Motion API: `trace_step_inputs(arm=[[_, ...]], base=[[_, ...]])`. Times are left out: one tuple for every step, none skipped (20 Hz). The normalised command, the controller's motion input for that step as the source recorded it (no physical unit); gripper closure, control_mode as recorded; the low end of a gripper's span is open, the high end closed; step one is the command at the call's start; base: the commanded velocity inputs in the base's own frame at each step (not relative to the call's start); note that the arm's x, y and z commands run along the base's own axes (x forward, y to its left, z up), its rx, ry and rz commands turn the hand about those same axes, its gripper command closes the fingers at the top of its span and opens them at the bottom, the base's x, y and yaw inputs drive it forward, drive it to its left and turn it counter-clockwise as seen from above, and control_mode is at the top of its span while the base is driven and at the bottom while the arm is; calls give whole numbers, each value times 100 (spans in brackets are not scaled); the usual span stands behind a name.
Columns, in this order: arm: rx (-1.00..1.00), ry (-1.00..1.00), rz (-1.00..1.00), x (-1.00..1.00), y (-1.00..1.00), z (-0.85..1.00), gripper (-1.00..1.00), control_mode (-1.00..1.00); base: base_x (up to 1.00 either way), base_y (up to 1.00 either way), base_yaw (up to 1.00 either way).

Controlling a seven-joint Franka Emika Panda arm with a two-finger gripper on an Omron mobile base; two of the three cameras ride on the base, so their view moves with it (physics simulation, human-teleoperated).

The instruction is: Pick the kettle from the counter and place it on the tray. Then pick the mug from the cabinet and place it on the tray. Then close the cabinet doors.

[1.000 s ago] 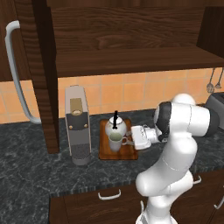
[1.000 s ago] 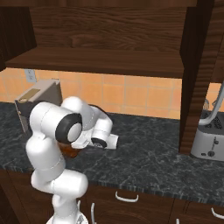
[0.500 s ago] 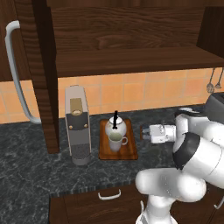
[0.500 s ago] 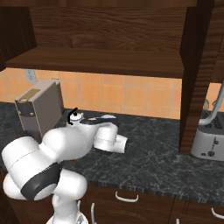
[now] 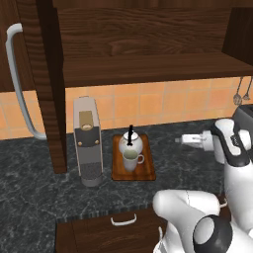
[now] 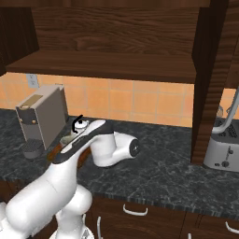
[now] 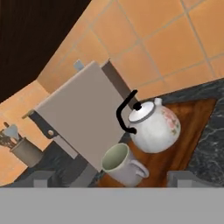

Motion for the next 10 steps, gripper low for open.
trace_step_inputs(arm=[[22, 5, 0, 0, -17, 16, -100, -100], [20, 1, 0, 0, -15, 14, -100, -100], [17, 5, 0, 0, -16, 13, -100, -100], [12, 11, -13, -6, -34, 30, -100, -100], [0, 14, -24, 0, -35, 31, -100, -100], [-4, 12, -23, 0, -31, 19, -100, -100], [-1, 0, -15, 0, -24, 13, -100, -100], [0, 0, -8, 0, -35, 8, -100, -100], [0, 0, -5, 0, -41, 0, 100, -100], [0, 0, -5, 0, -69, 2, 100, -100]], base=[[0, 0, 0], [0, 0, 0], [0, 0, 0], [0, 0, 0], [0, 0, 0], [0, 0, 0], [0, 0, 0], [0, 0, 0], [0, 0, 0], [0, 0, 0]])
